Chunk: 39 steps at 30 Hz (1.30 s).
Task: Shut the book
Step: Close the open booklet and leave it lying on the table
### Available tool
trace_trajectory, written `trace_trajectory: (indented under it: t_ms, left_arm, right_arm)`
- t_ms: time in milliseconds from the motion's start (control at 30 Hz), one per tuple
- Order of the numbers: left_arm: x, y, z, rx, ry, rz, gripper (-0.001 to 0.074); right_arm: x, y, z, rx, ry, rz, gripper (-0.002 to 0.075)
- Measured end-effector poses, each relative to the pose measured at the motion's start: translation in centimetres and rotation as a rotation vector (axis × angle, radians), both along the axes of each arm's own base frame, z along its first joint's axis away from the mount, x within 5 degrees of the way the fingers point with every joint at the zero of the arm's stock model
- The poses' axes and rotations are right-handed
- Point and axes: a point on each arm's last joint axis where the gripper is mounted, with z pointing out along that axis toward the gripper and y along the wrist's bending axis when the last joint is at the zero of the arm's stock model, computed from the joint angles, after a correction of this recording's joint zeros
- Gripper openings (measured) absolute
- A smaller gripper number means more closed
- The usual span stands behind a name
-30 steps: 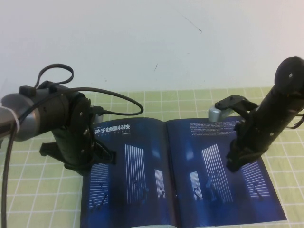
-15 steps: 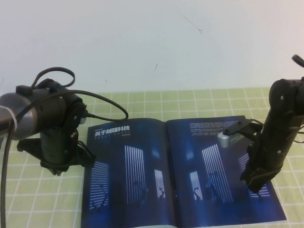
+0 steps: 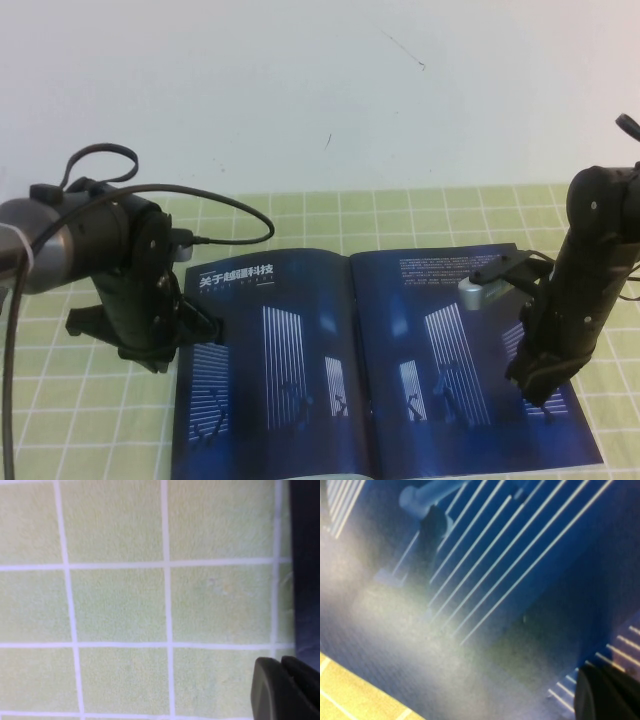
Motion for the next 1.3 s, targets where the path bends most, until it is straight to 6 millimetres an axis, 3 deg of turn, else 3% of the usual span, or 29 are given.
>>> trace_trajectory:
  t_ms: [267,600,733,967,1067,1167,1300]
  left_arm:
    - [0.2,-0.1,-2.3,0.020,0.067,0.008,-0.0004]
    - [-0.4,-2.1,-2.4,-0.125,0.107,-0.041,-0.0004]
    - [-0.8,-4.2,-1.0,-0.292,0.071,-0.096,-0.0004]
    - [-2.3,-9.3,3.8,-0.686,-0.098,-0.279,-0.0004]
    - [-2.9,-10.7,4.8,-0.780,-0.147,-0.365,-0.0004]
    - [-3.0,-11.1,5.2,-0.802,-0.187,-0.420,-0.0004]
    - [-3.4,-10.6,6.4,-0.746,-0.241,-0.500,-0.0004]
  right_arm:
    - [0.0,0.0,0.0,0.000,0.000,0.000,-0.0003]
    - [0.0,0.1,0.0,0.020,0.000,-0.010,-0.0003]
    - [0.1,0.4,0.0,0.063,-0.007,-0.011,-0.0003]
    - [0.3,1.4,0.5,0.164,-0.037,-0.019,-0.0003]
    - [0.7,1.0,3.6,0.129,-0.123,-0.005,-0.0003]
    - [0.6,-0.2,8.8,0.080,-0.263,-0.019,-0.0003]
    - [-1.7,-2.3,16.0,0.044,-0.451,-0.058,-0.0003]
